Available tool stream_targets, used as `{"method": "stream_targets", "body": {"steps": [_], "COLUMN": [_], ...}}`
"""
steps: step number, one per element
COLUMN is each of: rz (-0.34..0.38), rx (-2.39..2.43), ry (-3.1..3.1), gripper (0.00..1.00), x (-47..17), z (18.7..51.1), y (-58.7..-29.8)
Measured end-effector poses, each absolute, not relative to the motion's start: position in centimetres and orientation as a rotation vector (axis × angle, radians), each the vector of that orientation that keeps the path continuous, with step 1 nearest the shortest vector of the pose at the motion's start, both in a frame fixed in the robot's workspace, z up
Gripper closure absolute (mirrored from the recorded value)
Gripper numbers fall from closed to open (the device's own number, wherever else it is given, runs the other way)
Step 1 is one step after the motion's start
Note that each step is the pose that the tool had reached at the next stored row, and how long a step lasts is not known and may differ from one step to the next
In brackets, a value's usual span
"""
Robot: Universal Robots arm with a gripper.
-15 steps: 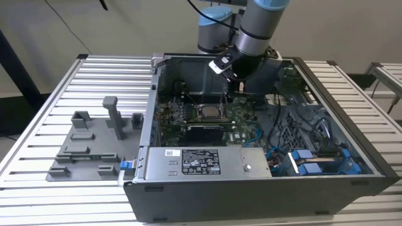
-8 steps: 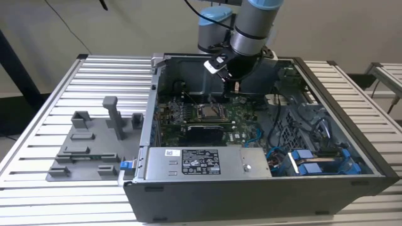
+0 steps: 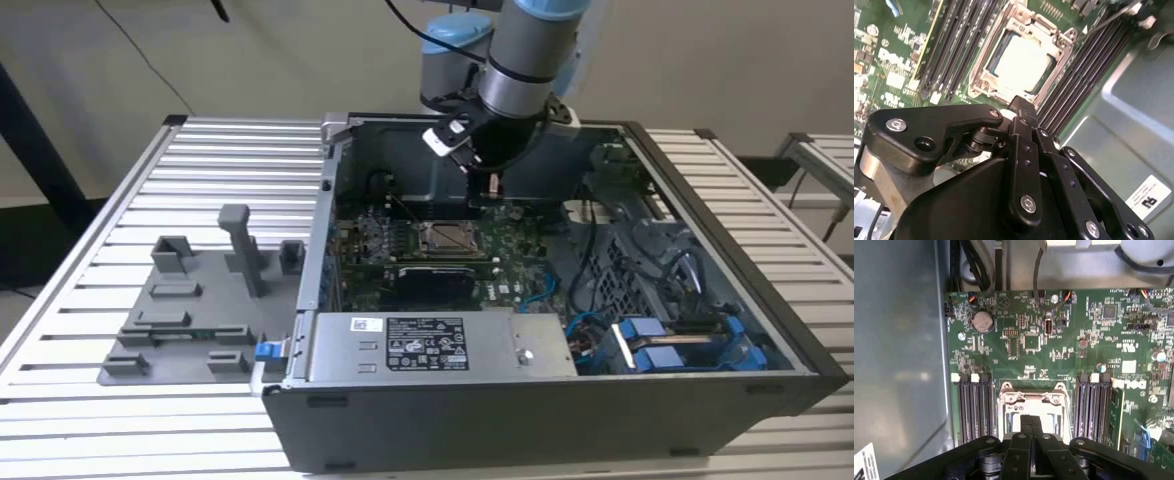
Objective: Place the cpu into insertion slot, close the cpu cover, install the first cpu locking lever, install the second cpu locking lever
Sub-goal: 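Close the cpu cover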
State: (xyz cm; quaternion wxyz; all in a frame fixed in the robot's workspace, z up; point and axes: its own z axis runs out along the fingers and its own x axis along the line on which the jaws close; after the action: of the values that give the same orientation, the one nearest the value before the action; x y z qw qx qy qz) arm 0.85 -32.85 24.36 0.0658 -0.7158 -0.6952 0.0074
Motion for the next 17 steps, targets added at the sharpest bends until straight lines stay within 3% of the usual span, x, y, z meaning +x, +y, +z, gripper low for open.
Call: {"method": "stream_targets", "body": {"steps": [17], "rz": [0.017], "rx": [-2.161], "ry": [-2.099], "gripper": [0.89], "x": [-2.6], "z": [24.7], "y": [-32.7]}}
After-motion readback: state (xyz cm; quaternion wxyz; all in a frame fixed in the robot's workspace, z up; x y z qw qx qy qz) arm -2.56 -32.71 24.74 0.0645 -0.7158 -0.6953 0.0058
